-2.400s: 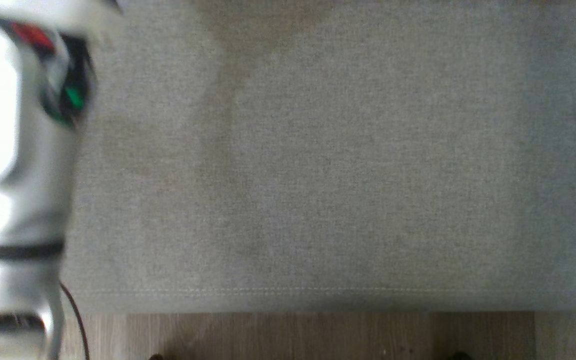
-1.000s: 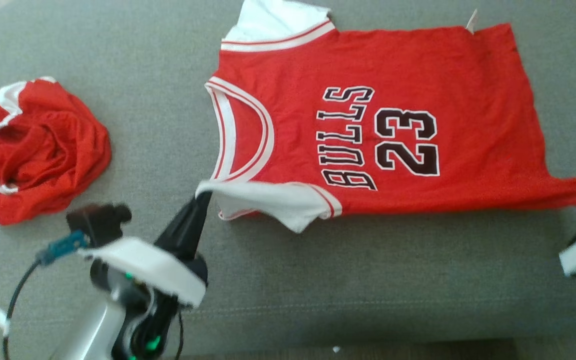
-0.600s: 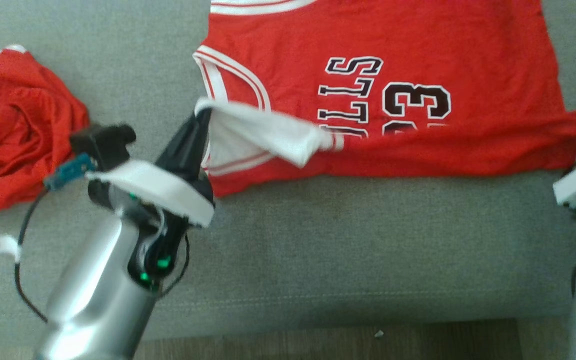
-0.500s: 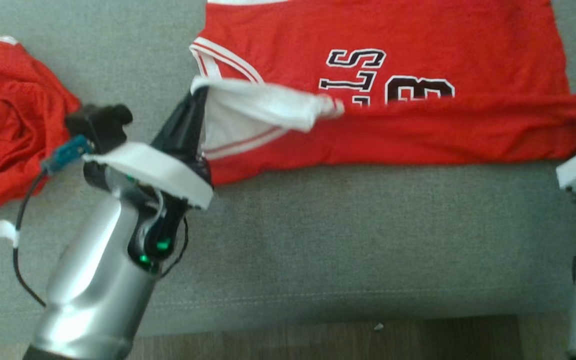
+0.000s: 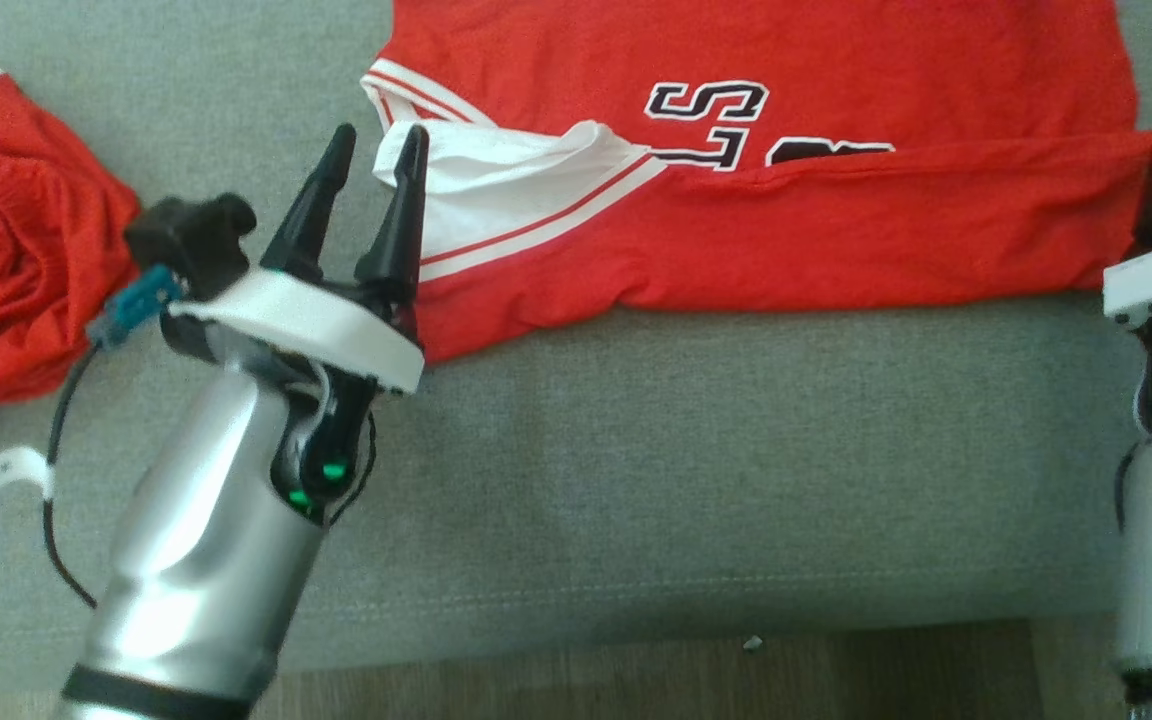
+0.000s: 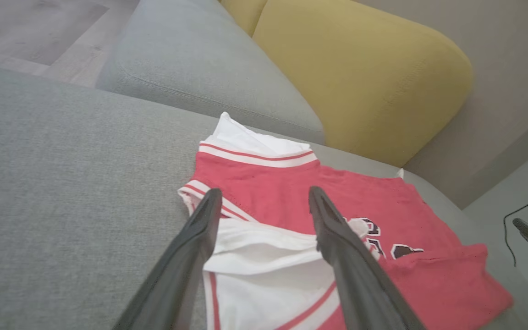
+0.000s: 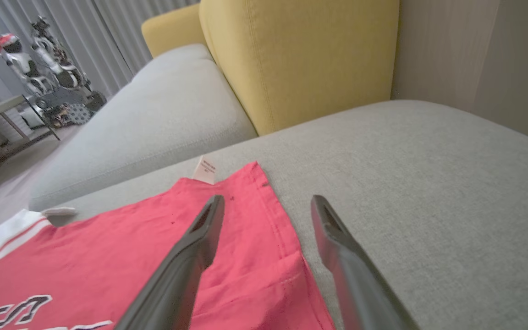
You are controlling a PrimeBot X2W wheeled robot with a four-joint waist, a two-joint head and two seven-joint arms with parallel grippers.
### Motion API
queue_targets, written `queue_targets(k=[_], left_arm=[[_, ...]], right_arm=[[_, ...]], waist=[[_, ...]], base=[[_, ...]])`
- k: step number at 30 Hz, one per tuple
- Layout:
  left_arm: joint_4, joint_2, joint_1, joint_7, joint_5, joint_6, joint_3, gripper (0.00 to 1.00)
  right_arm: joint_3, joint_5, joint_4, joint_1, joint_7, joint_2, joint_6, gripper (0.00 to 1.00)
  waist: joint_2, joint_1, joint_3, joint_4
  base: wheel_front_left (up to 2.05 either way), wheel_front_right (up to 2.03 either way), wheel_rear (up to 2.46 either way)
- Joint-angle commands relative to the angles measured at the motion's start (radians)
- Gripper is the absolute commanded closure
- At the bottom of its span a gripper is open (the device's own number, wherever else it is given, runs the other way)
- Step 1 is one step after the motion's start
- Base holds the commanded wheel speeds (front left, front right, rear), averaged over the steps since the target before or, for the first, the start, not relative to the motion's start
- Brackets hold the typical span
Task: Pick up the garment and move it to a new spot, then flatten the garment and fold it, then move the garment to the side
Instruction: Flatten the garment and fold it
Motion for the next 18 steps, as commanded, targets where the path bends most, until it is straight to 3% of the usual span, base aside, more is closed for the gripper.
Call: queue_targets(k=[1, 5, 13, 18], left_arm=[[-0.04, 0.024, 0.023, -0.011, 0.011, 0.006, 0.027, 0.0], [-0.069, 0.029, 0.103, -0.01, 0.023, 0.026, 0.007, 0.0], [-0.032, 0.047, 0.219, 0.069, 0.058, 0.129, -0.035, 0.0], [0.021, 0.055, 0.2, 0.105, 0.068, 0.142, -0.048, 0.01]], right_arm=[[0.034, 0.016, -0.044, 0.037, -0.018, 0.0, 0.006, 0.0], [0.069, 0.047, -0.09, 0.108, -0.051, 0.012, 0.006, 0.0], [0.109, 0.084, -0.207, 0.259, -0.059, 0.051, 0.006, 0.0], [0.117, 0.081, -0.213, 0.28, -0.026, 0.06, 0.006, 0.0]], waist=[[0.0, 0.0, -0.014, -0.006], [0.0, 0.0, -0.036, -0.01], [0.0, 0.0, -0.065, -0.026], [0.0, 0.0, -0.06, -0.04]], base=[[0.0, 0.0, 0.0], [0.0, 0.0, 0.0], [0.0, 0.0, 0.0], [0.0, 0.0, 0.0]])
